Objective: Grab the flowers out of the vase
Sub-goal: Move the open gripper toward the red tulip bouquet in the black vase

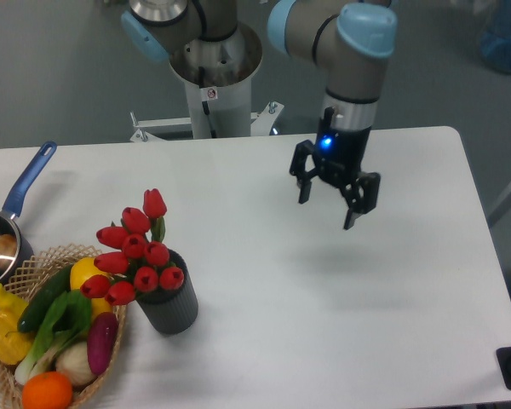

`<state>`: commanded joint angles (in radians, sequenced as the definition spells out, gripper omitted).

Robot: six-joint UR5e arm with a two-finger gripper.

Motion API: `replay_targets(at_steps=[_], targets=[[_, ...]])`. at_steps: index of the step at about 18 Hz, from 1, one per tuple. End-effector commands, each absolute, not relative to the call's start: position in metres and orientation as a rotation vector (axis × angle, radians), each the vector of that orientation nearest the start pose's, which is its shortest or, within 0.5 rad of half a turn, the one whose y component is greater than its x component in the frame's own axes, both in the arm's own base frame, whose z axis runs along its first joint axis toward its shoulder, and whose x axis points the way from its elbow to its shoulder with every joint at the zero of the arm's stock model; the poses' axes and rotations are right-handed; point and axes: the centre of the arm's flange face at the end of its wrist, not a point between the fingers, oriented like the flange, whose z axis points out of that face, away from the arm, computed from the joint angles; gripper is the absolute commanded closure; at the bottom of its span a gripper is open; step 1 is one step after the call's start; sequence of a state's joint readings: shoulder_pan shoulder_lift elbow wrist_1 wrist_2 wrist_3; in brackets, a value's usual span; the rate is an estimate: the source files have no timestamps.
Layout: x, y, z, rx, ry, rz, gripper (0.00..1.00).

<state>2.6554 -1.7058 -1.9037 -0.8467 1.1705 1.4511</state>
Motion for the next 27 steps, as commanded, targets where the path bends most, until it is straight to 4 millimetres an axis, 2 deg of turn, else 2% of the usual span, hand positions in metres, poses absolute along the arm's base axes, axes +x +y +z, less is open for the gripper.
replay_targets(at_steps=[8, 15, 18, 20, 27], targets=[[-0.363, 0.411, 0.324, -2.373, 0.504, -0.068, 0.0], [-0.346, 0.422, 0.324, -2.234, 0.461, -0.178, 0.0], [-0.335, 0.439, 0.324, -2.124, 0.373, -0.308, 0.0], [-0.335, 0.445, 0.32, -2.064, 0.358, -0.352, 0.0], [-0.318, 0.456, 0.319, -2.045, 0.368, -0.397, 0.0]])
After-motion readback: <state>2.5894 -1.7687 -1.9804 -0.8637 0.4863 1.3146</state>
